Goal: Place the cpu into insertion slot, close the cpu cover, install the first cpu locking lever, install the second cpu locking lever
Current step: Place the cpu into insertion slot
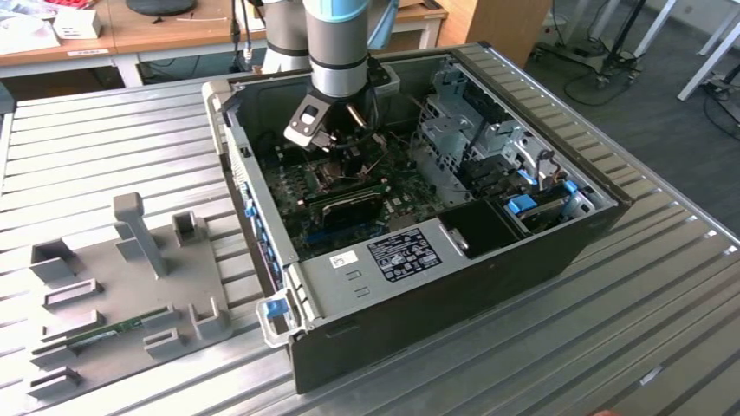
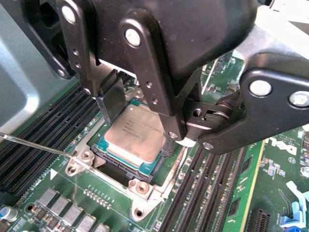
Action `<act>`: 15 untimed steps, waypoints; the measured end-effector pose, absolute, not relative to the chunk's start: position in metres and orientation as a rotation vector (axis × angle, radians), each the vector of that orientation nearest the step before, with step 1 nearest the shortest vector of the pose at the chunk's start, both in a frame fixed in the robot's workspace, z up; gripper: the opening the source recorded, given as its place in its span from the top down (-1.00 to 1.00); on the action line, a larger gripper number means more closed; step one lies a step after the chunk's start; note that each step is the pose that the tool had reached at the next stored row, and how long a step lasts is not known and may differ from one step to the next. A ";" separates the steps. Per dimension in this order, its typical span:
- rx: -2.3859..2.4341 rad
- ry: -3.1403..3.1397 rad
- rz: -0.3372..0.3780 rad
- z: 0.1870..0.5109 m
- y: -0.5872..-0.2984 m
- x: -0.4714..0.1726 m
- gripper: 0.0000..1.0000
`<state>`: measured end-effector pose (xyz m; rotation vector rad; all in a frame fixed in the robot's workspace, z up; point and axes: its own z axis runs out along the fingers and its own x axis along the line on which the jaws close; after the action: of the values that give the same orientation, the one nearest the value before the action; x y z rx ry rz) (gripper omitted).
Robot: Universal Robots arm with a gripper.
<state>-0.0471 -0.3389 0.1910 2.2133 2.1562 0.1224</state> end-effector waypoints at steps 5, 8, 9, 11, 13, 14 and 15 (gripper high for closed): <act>2.213 2.156 0.122 0.191 -0.339 -0.047 -0.09; 2.213 2.156 0.122 0.191 -0.339 -0.047 -0.09; 2.213 2.156 0.122 0.191 -0.339 -0.047 -0.09; 2.213 2.156 0.122 0.191 -0.339 -0.047 -0.09; 2.213 2.156 0.122 0.191 -0.339 -0.047 -0.09; 2.213 2.156 0.122 0.191 -0.339 -0.047 -0.09; 2.213 2.156 0.122 0.191 -0.339 -0.047 -0.09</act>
<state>-0.0472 -0.3389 0.1908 2.2133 2.1563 0.1224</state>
